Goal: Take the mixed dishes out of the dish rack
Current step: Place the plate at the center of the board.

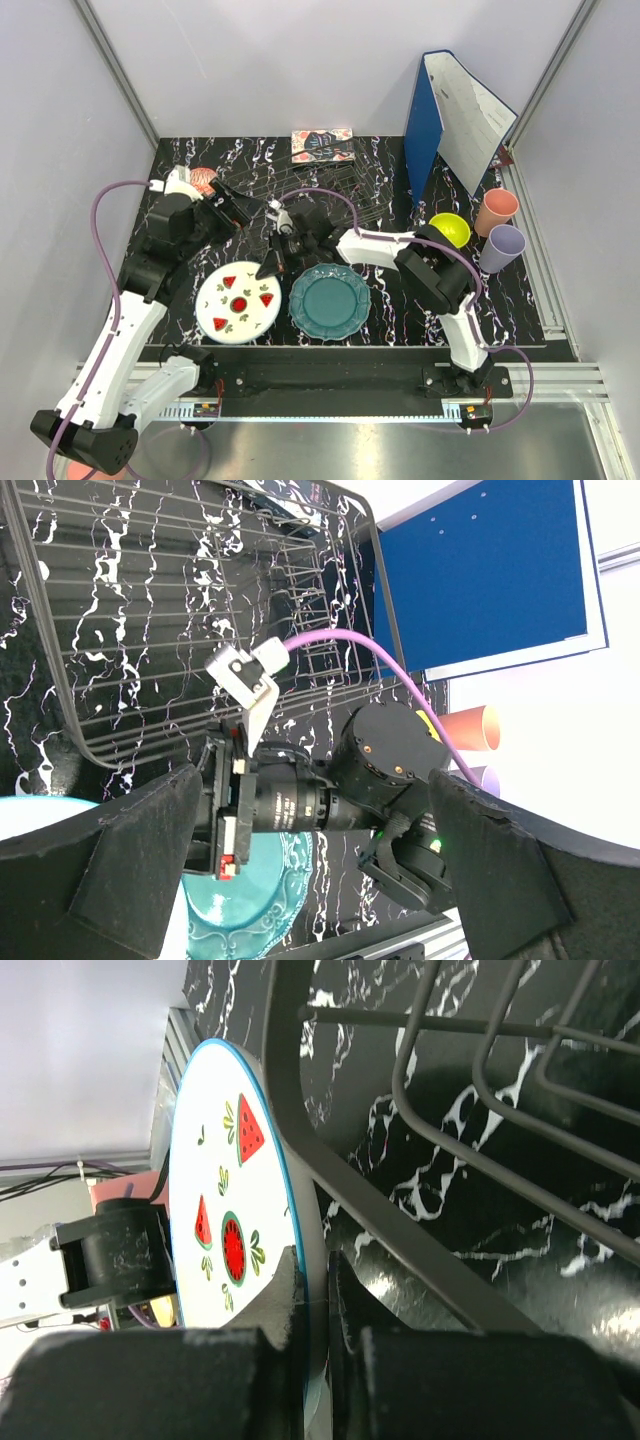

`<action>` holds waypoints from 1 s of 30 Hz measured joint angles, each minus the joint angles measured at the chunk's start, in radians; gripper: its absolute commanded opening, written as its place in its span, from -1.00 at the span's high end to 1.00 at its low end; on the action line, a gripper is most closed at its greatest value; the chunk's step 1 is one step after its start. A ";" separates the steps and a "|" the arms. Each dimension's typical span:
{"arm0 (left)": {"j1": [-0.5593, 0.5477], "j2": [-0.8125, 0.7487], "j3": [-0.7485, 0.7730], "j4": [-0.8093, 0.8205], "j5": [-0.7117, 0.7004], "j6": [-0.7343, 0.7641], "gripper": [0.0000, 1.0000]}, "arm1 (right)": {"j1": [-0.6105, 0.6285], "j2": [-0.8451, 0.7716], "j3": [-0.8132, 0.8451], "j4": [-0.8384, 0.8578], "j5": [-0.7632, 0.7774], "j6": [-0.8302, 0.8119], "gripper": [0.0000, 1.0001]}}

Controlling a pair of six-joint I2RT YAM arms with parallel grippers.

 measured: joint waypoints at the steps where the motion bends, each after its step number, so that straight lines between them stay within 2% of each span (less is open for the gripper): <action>1: 0.000 -0.001 -0.001 -0.001 0.000 0.000 -0.98 | 0.000 0.007 0.005 0.009 0.000 0.000 1.00; 14: -0.006 -0.005 -0.044 -0.001 -0.001 0.000 -0.98 | 0.001 0.090 0.075 0.092 0.011 -0.060 1.00; 30: -0.016 -0.002 -0.048 0.000 -0.006 0.000 -0.98 | 0.015 0.129 0.032 0.111 0.081 -0.169 1.00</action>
